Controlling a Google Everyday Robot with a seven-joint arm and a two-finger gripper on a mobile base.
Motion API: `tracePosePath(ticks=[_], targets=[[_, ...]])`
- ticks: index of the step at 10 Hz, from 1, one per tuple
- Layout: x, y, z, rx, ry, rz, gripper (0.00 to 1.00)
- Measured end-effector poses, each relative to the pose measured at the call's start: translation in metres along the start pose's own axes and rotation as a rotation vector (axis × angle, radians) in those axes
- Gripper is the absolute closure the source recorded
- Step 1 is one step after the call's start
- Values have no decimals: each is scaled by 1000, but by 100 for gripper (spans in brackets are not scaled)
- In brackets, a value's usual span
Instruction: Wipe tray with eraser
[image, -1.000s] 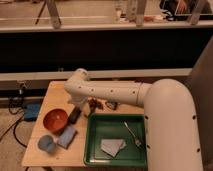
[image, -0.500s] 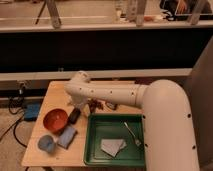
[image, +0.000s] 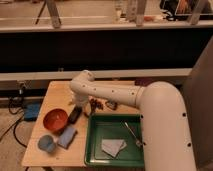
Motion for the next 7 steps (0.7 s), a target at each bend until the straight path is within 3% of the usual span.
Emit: tracePosePath(ticks=[4, 7], targets=[[18, -5, 19, 20, -38, 23, 20], [7, -15, 20, -35, -5, 33, 20]])
